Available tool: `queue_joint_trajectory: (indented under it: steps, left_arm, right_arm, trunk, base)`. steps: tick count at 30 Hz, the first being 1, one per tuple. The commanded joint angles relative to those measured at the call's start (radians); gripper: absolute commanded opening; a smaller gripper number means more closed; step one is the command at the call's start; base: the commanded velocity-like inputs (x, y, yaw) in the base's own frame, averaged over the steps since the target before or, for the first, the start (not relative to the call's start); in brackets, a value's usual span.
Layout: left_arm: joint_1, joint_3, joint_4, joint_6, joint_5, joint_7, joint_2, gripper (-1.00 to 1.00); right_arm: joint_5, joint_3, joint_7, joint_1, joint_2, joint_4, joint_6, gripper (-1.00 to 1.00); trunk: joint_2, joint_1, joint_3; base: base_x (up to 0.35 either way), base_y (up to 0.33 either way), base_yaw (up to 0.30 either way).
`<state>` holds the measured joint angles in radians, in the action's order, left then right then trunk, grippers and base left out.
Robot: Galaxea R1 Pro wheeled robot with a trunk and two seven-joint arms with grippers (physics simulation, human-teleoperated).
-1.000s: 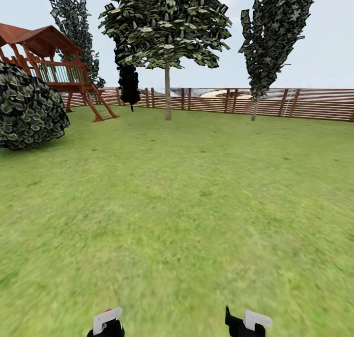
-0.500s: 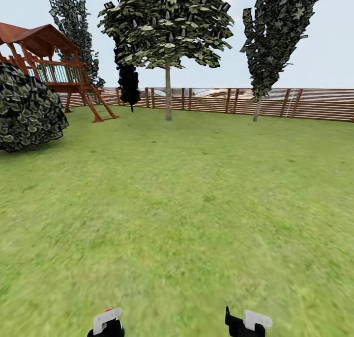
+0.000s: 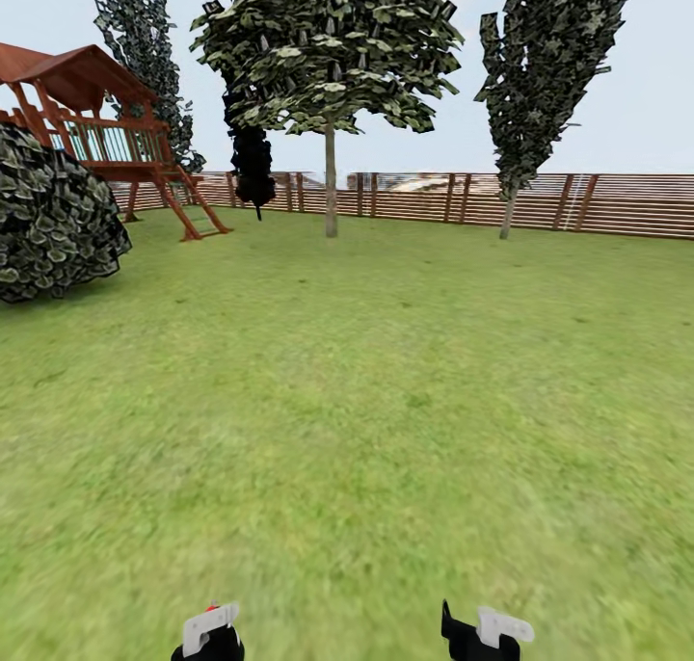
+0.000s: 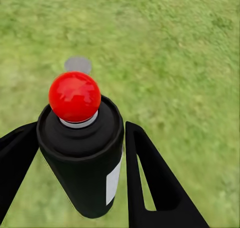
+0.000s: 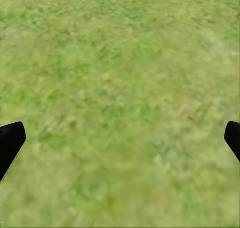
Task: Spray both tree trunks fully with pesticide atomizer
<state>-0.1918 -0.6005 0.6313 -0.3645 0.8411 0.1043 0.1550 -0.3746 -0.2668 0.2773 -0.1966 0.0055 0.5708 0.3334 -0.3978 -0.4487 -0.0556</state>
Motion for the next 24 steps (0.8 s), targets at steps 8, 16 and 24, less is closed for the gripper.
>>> queue_joint_trajectory:
  steps: [8,16,24]
  left_arm:
    - [-0.001,-0.009,0.002,-0.004,0.003,0.009,0.001,-1.0]
    - [-0.001,-0.009,0.002,-0.005,0.004,0.009,0.001,-1.0]
    - [-0.001,-0.009,0.002,-0.005,0.003,0.009,0.001,-1.0]
  right_arm:
    - [-0.01,-0.008,0.006,-0.001,-0.001,0.0,0.006,1.0]
    - [-0.01,-0.008,0.006,-0.001,-0.001,0.0,0.006,1.0]
    - [-0.012,-0.008,0.006,-0.001,-0.001,0.0,0.006,1.0]
  trunk:
    - [-0.002,-0.001,-0.002]
    - [-0.002,-0.001,-0.002]
    - [-0.002,-0.001,-0.002]
  base:
    - [0.339,0.096,0.0]
    - [0.339,0.096,0.0]
    - [0.339,0.096,0.0]
